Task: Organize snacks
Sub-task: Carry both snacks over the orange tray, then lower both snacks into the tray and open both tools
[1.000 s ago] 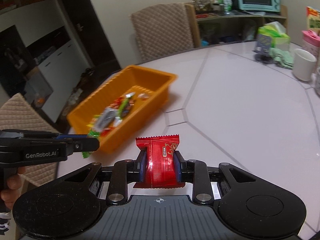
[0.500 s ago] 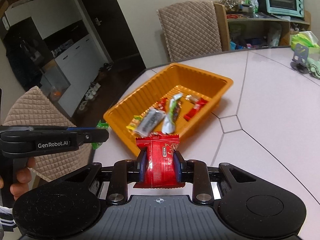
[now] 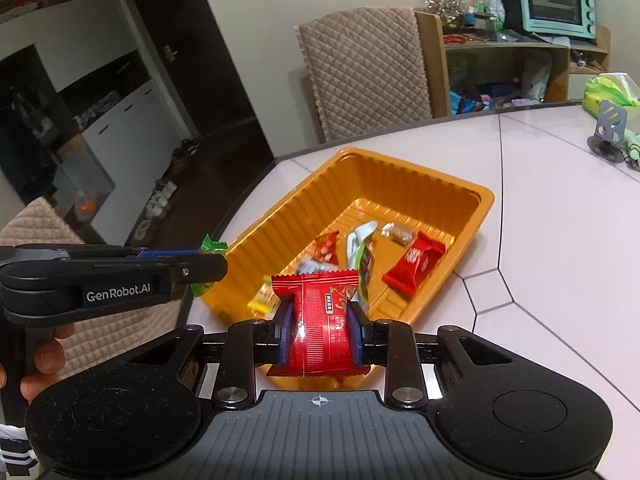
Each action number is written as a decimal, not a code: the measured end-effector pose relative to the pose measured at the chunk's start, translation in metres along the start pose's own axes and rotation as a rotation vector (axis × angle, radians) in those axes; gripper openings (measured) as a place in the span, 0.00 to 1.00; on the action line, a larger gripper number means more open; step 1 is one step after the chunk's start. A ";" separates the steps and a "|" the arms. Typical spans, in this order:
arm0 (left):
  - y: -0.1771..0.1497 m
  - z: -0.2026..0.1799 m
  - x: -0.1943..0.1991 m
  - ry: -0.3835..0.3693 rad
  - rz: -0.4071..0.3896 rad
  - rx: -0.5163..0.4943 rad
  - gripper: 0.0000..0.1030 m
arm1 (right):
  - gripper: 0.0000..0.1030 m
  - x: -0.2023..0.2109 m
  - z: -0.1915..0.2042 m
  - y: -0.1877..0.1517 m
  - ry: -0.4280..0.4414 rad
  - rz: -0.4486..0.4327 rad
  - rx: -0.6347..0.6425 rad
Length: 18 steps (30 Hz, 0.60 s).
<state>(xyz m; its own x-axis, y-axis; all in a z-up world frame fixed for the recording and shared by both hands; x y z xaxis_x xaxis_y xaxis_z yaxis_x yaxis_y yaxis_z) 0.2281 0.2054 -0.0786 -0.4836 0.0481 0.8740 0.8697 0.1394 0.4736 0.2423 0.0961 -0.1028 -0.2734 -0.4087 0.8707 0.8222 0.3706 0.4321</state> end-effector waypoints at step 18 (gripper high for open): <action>0.076 0.001 -0.072 -0.005 0.045 -0.095 0.17 | 0.28 -0.048 -0.045 0.069 -0.085 -0.036 -0.068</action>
<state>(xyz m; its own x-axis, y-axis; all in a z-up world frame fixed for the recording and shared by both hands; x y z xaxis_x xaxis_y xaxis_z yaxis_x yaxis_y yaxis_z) 0.3287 0.2134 -0.1060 -0.4441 0.0574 0.8941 0.8959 0.0428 0.4422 0.3351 0.1033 -0.1249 -0.3419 -0.3475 0.8731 0.8422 0.2988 0.4487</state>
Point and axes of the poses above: each gripper's, at about its wrist camera, not at the fingertips, and x roughly against the way its jaws point, z to its left, y to its top, the point moved 8 cm from there along -x, roughly the way its jaws point, and after that the axes turned 14 degrees about z, right-handed, at the moved point
